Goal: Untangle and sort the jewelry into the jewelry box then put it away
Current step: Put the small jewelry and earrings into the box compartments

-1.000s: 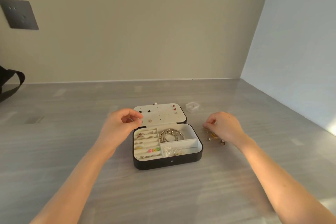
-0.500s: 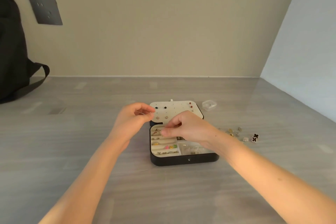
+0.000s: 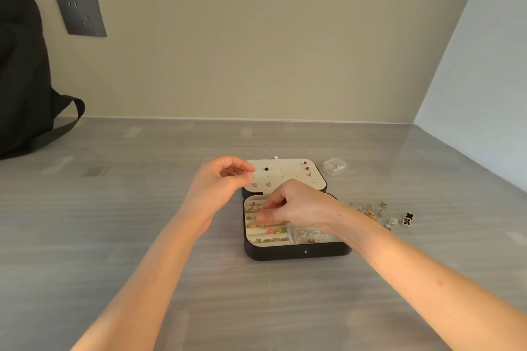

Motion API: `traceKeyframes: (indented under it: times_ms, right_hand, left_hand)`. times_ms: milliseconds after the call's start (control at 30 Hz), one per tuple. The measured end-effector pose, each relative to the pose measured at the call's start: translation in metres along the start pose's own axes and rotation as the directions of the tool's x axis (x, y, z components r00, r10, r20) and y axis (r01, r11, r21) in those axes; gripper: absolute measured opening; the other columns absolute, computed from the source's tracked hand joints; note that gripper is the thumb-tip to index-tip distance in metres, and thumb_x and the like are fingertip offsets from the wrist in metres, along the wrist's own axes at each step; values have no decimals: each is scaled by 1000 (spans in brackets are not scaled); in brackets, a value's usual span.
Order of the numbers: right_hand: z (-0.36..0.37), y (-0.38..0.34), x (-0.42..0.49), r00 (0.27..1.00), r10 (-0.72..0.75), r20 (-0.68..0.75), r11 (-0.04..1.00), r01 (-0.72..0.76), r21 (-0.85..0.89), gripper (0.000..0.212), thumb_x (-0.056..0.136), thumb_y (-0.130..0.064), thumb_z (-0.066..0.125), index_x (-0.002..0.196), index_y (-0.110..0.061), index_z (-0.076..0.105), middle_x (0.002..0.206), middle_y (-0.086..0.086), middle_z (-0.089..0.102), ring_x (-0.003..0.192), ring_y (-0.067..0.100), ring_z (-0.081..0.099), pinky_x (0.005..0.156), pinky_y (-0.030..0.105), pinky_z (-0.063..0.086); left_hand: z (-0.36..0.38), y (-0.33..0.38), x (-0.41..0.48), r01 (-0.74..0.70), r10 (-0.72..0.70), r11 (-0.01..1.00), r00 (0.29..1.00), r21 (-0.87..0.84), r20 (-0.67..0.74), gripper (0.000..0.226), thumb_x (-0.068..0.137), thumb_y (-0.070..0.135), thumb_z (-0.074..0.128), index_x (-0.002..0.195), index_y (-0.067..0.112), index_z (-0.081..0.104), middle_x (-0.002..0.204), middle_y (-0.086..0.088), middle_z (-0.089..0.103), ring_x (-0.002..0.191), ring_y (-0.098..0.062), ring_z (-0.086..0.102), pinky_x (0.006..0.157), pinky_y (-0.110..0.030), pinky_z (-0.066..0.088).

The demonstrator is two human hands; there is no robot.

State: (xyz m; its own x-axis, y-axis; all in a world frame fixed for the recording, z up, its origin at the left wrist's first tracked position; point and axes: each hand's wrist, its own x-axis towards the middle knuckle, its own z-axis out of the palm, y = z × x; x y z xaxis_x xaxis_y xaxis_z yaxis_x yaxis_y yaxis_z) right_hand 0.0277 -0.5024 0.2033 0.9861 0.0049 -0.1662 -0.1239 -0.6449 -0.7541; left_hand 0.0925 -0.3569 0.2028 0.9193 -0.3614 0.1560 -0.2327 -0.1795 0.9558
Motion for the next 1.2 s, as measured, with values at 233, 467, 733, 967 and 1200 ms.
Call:
traceKeyframes:
  times_ms: [233, 467, 733, 967, 1200]
  right_hand:
    - [9, 9, 0, 991, -72, -116, 997, 67, -44, 19, 72, -24, 78, 72, -25, 59, 63, -10, 44, 62, 9, 41, 64, 27, 34]
    - [-48, 35, -41, 896, -72, -437, 997, 74, -13, 9, 85, -20, 65, 82, -18, 73, 75, -12, 68, 66, -8, 57, 65, 10, 41]
    - [-90, 101, -52, 820, 147, -554, 823, -412, -391, 17, 82, -31, 64, 65, -34, 65, 75, -17, 63, 92, 16, 60, 87, 32, 33]
    - [-85, 98, -45, 826, 125, -550, 811, -405, -423, 20, 84, -23, 61, 65, -30, 64, 68, -18, 59, 88, 15, 61, 88, 32, 35]
    - [-39, 22, -42, 994, -24, -111, 998, 29, 49, 6, 83, -21, 69, 84, -19, 74, 81, -13, 71, 74, -11, 59, 68, 3, 42]
  left_hand:
    - [2, 0, 0, -7, 7, 1000, 1000, 16, -3, 13, 81, 7, 66, 80, 20, 69, 85, 2, 64, 73, -1, 55, 66, -12, 40]
    - [10, 0, -2, -10, 10, 1000, 1000, 23, 7, 15, 81, 4, 65, 78, 18, 68, 80, 3, 62, 68, -2, 54, 59, -5, 39]
    - [18, -4, -3, -23, 20, 998, 999, 56, 43, 11, 81, 6, 66, 80, 17, 68, 74, 6, 60, 70, -8, 52, 67, -16, 39]
    - [14, -13, 0, 23, -33, 990, 997, 141, 64, 15, 80, 5, 66, 80, 20, 68, 77, 6, 61, 72, -7, 53, 69, -19, 41]
    - [13, -17, 1, 79, -95, 988, 989, 131, 115, 33, 75, -8, 66, 90, 21, 63, 84, 0, 57, 71, -10, 52, 68, -21, 45]
